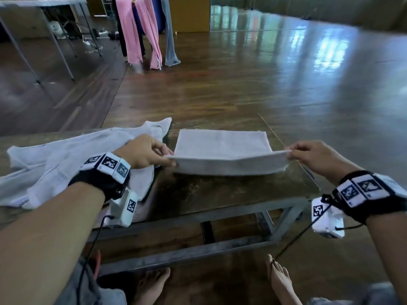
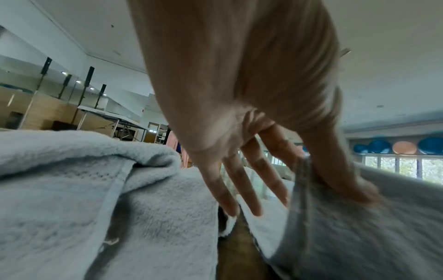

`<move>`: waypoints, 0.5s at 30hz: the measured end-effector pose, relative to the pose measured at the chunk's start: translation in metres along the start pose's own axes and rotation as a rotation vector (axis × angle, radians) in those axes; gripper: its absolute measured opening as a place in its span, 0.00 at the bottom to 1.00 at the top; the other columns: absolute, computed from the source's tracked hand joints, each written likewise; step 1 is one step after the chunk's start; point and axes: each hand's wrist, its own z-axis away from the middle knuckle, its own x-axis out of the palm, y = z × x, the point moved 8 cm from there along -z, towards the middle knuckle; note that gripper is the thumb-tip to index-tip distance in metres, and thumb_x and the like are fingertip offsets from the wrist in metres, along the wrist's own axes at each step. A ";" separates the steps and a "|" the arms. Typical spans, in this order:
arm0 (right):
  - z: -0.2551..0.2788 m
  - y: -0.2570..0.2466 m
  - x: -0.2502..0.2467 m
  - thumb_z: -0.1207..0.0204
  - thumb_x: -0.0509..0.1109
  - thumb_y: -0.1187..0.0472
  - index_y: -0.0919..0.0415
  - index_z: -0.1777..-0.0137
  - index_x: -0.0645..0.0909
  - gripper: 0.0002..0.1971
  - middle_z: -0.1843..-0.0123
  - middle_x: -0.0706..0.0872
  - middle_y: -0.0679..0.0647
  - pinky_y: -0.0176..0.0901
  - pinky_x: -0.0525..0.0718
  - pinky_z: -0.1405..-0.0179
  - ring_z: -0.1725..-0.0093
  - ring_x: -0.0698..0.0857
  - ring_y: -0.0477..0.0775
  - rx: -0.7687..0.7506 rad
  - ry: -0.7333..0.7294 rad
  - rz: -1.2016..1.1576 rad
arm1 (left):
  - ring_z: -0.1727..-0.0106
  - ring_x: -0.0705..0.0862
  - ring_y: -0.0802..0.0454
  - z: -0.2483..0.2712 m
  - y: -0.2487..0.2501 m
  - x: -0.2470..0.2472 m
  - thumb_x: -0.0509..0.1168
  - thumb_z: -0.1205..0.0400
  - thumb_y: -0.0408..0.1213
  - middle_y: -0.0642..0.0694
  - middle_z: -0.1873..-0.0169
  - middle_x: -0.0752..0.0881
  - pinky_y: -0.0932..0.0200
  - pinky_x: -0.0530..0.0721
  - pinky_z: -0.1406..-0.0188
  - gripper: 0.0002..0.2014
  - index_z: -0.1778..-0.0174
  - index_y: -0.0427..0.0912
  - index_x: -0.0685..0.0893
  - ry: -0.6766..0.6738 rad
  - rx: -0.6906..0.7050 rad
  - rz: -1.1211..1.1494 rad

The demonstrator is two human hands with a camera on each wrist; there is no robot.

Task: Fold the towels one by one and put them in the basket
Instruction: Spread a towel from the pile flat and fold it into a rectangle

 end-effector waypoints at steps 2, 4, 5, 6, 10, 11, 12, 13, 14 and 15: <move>0.008 0.003 0.005 0.19 0.70 0.70 0.68 0.59 0.86 0.07 0.60 0.84 0.62 0.53 0.80 0.47 0.58 0.82 0.55 0.004 -0.096 -0.121 | 0.50 0.88 0.48 0.002 -0.005 0.009 0.82 0.32 0.35 0.47 0.57 0.91 0.58 0.84 0.41 0.12 0.68 0.33 0.86 -0.091 -0.034 0.026; 0.012 0.007 0.008 0.18 0.66 0.73 0.67 0.62 0.82 0.10 0.68 0.82 0.55 0.48 0.82 0.54 0.68 0.82 0.45 0.040 -0.169 -0.249 | 0.63 0.84 0.55 0.003 -0.007 0.017 0.80 0.32 0.37 0.47 0.68 0.85 0.65 0.85 0.58 0.13 0.70 0.34 0.84 -0.180 -0.090 0.118; 0.013 0.009 0.010 0.18 0.65 0.74 0.67 0.62 0.81 0.11 0.73 0.81 0.52 0.43 0.83 0.63 0.75 0.81 0.43 0.062 -0.206 -0.264 | 0.68 0.83 0.56 0.004 -0.008 0.023 0.79 0.30 0.36 0.46 0.71 0.83 0.65 0.85 0.65 0.12 0.72 0.37 0.83 -0.244 -0.134 0.168; 0.014 0.013 0.013 0.18 0.65 0.73 0.67 0.62 0.81 0.10 0.74 0.81 0.51 0.39 0.84 0.70 0.77 0.81 0.44 0.082 -0.250 -0.250 | 0.69 0.84 0.54 0.006 -0.010 0.029 0.78 0.28 0.35 0.45 0.72 0.84 0.63 0.87 0.66 0.11 0.72 0.40 0.83 -0.305 -0.189 0.197; 0.016 0.036 0.028 0.18 0.68 0.70 0.70 0.55 0.83 0.06 0.68 0.88 0.59 0.44 0.88 0.74 0.70 0.90 0.58 0.195 -0.413 -0.091 | 0.63 0.90 0.41 0.013 -0.020 0.043 0.77 0.24 0.37 0.34 0.60 0.90 0.45 0.90 0.50 0.06 0.63 0.38 0.90 -0.467 -0.340 0.101; 0.012 0.041 0.029 0.19 0.69 0.69 0.71 0.54 0.84 0.06 0.66 0.90 0.59 0.45 0.89 0.73 0.68 0.91 0.60 0.203 -0.405 -0.048 | 0.63 0.91 0.40 0.013 -0.022 0.045 0.76 0.24 0.38 0.33 0.59 0.91 0.44 0.90 0.50 0.07 0.61 0.38 0.91 -0.482 -0.350 0.077; 0.007 0.044 0.029 0.19 0.71 0.67 0.70 0.54 0.85 0.05 0.65 0.92 0.59 0.47 0.89 0.72 0.67 0.92 0.61 0.195 -0.369 -0.008 | 0.63 0.91 0.40 0.010 -0.024 0.045 0.76 0.23 0.39 0.32 0.58 0.91 0.43 0.91 0.51 0.07 0.60 0.37 0.91 -0.473 -0.356 0.054; 0.000 0.044 0.028 0.20 0.73 0.66 0.69 0.55 0.86 0.05 0.64 0.92 0.59 0.47 0.89 0.72 0.67 0.92 0.60 0.167 -0.316 0.029 | 0.64 0.91 0.41 0.005 -0.025 0.043 0.76 0.23 0.39 0.33 0.59 0.91 0.43 0.91 0.53 0.08 0.59 0.37 0.91 -0.433 -0.353 0.036; -0.007 0.042 0.028 0.21 0.74 0.64 0.66 0.56 0.87 0.05 0.64 0.92 0.59 0.45 0.88 0.72 0.69 0.92 0.57 0.128 -0.259 0.063 | 0.65 0.90 0.43 -0.002 -0.026 0.039 0.76 0.23 0.39 0.35 0.61 0.91 0.45 0.92 0.57 0.08 0.58 0.36 0.91 -0.364 -0.340 0.017; -0.014 0.039 0.028 0.22 0.76 0.63 0.64 0.58 0.88 0.05 0.64 0.92 0.58 0.43 0.87 0.73 0.71 0.90 0.52 0.085 -0.205 0.097 | 0.66 0.90 0.46 -0.009 -0.028 0.033 0.77 0.24 0.39 0.38 0.63 0.91 0.48 0.92 0.61 0.08 0.57 0.36 0.91 -0.276 -0.321 -0.010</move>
